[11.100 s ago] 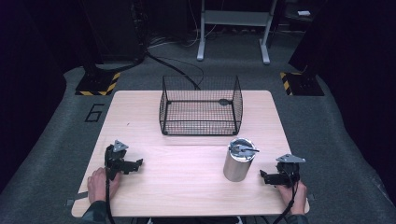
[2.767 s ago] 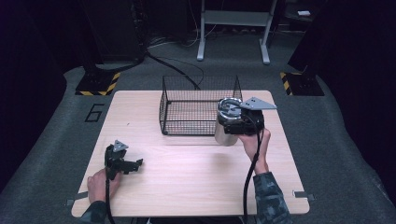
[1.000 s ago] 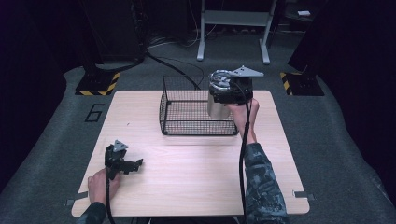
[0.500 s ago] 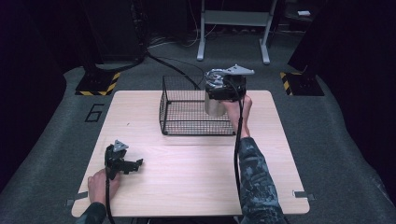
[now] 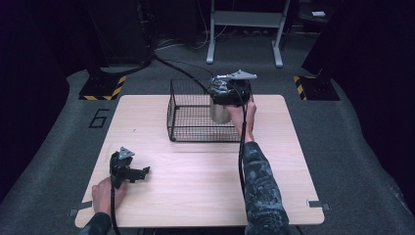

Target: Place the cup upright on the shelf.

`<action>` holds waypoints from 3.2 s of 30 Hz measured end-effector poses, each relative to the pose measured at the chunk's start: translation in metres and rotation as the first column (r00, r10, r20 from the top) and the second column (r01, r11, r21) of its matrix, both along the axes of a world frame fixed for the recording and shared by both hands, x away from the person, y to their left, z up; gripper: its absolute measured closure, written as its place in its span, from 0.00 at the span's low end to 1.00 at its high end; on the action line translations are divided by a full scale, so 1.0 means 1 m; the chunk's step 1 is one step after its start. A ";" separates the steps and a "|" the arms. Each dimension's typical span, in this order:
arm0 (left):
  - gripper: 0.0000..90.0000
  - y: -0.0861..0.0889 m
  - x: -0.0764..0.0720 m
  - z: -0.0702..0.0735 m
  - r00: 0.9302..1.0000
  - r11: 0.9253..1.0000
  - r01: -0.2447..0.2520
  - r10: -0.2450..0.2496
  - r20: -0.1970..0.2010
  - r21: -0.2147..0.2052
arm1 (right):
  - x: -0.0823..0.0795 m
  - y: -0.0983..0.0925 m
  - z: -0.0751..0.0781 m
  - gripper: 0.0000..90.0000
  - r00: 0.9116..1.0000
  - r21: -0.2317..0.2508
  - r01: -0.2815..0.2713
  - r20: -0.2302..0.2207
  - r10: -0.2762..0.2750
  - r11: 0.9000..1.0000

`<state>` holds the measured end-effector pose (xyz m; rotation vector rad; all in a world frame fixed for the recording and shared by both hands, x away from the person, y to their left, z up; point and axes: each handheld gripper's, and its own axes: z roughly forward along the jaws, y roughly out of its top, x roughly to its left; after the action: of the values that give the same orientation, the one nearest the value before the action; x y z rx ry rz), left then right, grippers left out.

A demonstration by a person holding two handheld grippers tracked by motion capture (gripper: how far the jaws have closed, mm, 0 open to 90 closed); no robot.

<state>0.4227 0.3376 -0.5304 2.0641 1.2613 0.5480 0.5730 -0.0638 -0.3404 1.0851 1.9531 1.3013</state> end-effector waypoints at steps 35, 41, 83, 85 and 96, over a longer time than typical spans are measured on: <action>0.00 -0.001 0.000 0.000 1.000 1.000 -0.006 0.006 0.002 -0.007 | 0.019 0.021 -0.058 0.04 0.993 -0.031 -0.016 -0.119 0.013 0.999; 0.00 -0.001 0.000 0.000 1.000 1.000 -0.006 0.006 0.002 -0.007 | 0.019 0.022 -0.062 0.04 0.991 -0.029 -0.013 -0.132 0.009 1.000; 0.00 -0.001 0.000 0.000 1.000 1.000 -0.006 0.006 0.003 -0.007 | 0.003 0.012 -0.058 0.00 0.979 -0.032 -0.052 -0.197 0.045 0.998; 0.00 -0.001 0.000 0.000 1.000 1.000 -0.006 0.006 0.002 -0.007 | 0.001 0.010 -0.056 0.00 0.980 -0.038 -0.052 -0.196 0.044 0.998; 0.00 -0.001 0.000 0.000 1.000 1.000 -0.006 0.006 0.002 -0.008 | -0.021 -0.005 -0.037 0.00 0.979 -0.043 -0.073 -0.195 0.063 0.996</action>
<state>0.4228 0.3370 -0.5306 2.0531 1.2670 0.5473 0.5518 -0.0692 -0.3772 1.1674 2.1708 1.2140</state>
